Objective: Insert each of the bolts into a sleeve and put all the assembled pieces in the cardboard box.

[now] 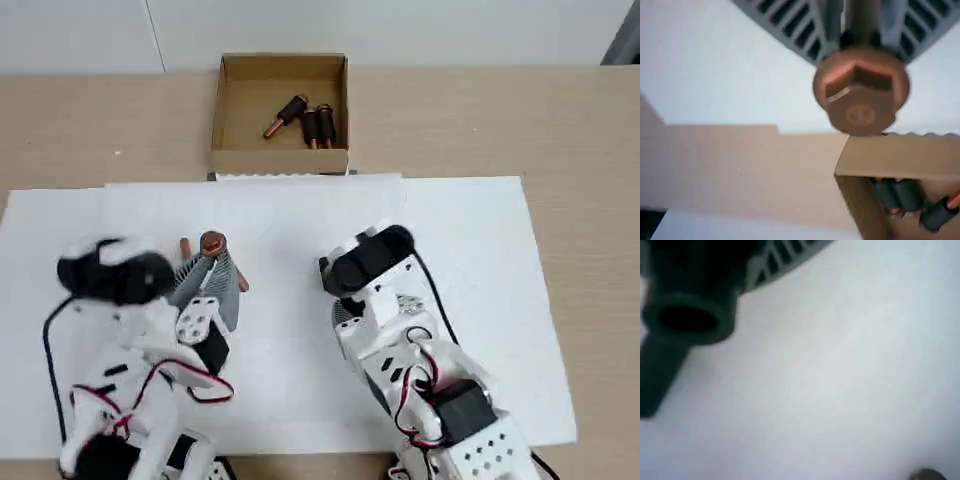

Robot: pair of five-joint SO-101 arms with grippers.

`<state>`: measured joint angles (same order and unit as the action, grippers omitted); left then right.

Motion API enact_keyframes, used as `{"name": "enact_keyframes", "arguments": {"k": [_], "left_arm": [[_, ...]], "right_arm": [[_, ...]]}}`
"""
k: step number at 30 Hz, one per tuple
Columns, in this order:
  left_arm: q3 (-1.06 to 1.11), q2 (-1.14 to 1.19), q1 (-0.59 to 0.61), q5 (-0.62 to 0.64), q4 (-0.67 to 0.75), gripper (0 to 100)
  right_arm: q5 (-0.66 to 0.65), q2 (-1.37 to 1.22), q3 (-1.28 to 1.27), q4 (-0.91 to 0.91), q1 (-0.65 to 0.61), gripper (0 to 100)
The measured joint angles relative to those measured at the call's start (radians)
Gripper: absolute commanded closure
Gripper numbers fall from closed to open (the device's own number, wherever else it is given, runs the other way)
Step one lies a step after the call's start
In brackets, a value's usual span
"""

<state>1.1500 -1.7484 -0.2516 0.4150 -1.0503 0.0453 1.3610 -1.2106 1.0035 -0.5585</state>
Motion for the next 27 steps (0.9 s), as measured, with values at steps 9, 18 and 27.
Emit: {"name": "enact_keyframes", "arguments": {"k": [9,18,27], "left_arm": [[0.072,-0.048,-0.005,0.172,0.141,99],[0.107,-0.048,-0.005,0.213,0.215,99],[0.109,-0.048,-0.005,0.238,0.216,99]], "right_arm": [[0.000,0.000,-0.084,-0.216,-0.037,99.5],[0.000,0.017,-0.141,-0.351,-0.103,99.5],[-0.097,0.416,-0.361,-0.367,-0.126,99.5]]}}
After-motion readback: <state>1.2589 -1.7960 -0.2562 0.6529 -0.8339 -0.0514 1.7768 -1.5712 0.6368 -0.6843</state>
